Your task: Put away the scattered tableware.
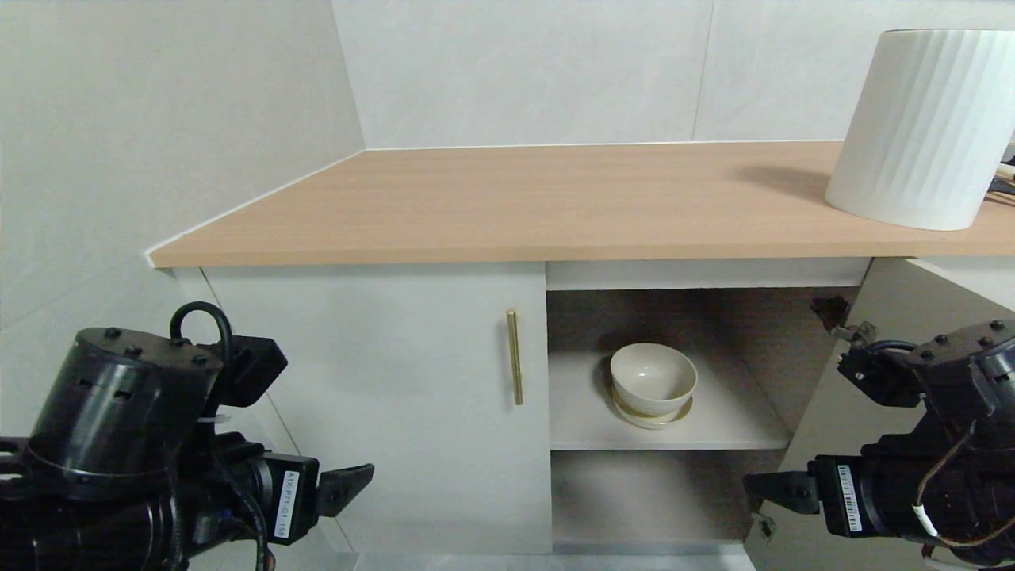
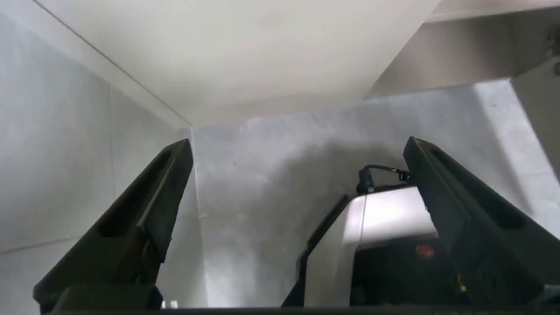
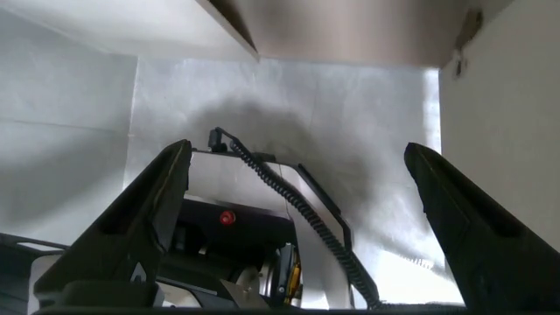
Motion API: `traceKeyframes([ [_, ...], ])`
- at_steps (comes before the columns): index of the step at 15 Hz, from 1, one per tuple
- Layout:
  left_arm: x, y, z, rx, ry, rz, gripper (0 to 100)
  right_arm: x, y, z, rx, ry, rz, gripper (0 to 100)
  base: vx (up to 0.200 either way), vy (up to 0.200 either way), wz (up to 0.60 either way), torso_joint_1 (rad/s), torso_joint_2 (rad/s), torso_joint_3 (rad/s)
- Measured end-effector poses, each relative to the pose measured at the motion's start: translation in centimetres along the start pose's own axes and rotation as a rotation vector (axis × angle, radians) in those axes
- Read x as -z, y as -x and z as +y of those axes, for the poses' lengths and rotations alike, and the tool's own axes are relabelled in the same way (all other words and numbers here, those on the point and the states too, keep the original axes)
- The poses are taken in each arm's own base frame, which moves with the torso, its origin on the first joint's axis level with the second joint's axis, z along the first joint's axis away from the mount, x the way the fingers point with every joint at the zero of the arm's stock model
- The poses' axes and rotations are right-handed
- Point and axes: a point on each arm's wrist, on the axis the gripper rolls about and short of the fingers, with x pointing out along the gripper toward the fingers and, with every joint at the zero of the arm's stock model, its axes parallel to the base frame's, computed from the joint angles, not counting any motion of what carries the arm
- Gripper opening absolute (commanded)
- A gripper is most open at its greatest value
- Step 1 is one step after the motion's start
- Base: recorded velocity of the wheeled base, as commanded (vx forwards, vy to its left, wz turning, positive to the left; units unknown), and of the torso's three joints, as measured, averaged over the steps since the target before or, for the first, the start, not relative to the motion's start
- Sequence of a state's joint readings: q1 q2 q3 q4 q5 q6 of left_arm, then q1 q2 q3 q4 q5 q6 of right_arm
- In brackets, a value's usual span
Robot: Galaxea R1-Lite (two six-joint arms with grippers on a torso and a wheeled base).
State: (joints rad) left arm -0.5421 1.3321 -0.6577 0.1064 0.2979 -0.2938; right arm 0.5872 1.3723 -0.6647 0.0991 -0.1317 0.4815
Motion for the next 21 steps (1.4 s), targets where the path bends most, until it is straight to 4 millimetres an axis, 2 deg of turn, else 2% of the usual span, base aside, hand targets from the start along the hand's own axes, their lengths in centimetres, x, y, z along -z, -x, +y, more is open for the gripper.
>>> traceKeyframes([
  [15, 0.64, -0.82, -0.45, -0.005, -0.029, 0.045, 100, 0.11, 0.07, -0.09, 0.007, 0.003, -0.002, 100, -0.2, 0.0, 0.0, 0.002, 0.0, 0.003],
  [21, 0.59, -0.84, -0.43, -0.024, -0.029, 0.038, 100, 0.13, 0.13, -0.18, 0.026, 0.003, -0.012, 100, 0.0, 0.0, 0.0, 0.0, 0.0, 0.0],
])
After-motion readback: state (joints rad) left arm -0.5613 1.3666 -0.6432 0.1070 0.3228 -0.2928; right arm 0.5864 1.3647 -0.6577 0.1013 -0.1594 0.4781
